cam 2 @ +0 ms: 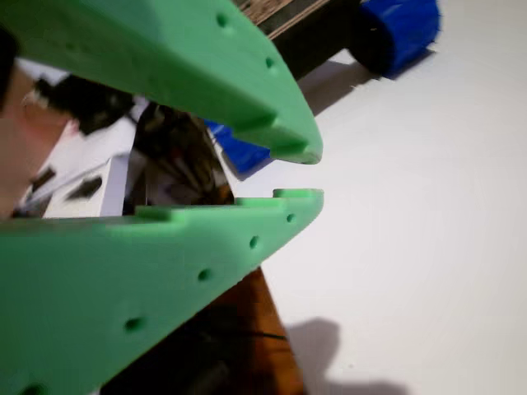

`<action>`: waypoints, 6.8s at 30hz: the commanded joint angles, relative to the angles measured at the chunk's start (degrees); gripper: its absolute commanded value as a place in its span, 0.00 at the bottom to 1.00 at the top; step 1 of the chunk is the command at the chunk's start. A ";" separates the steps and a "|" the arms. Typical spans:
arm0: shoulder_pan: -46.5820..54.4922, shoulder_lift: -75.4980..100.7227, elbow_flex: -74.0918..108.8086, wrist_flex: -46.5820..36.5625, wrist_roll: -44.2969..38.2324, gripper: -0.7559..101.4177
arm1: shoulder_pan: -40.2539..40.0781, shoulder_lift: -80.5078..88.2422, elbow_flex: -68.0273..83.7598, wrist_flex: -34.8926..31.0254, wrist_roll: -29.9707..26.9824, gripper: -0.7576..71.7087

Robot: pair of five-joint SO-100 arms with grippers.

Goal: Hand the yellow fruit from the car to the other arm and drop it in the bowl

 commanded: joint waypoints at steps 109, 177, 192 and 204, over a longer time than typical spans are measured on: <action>61.35 27.77 47.11 -52.65 -62.14 0.01 | -52.47 -39.20 -14.15 -53.35 -38.14 0.29; 60.73 27.60 47.11 -52.91 -61.61 0.01 | -47.37 -43.77 -13.01 -46.41 -30.85 0.38; 58.89 28.92 47.02 -52.38 -61.52 0.01 | -44.12 -51.94 -17.58 -55.72 -34.63 0.38; 56.87 29.27 47.02 -51.42 -61.44 0.01 | -43.42 -56.16 -19.51 -59.85 -35.68 0.37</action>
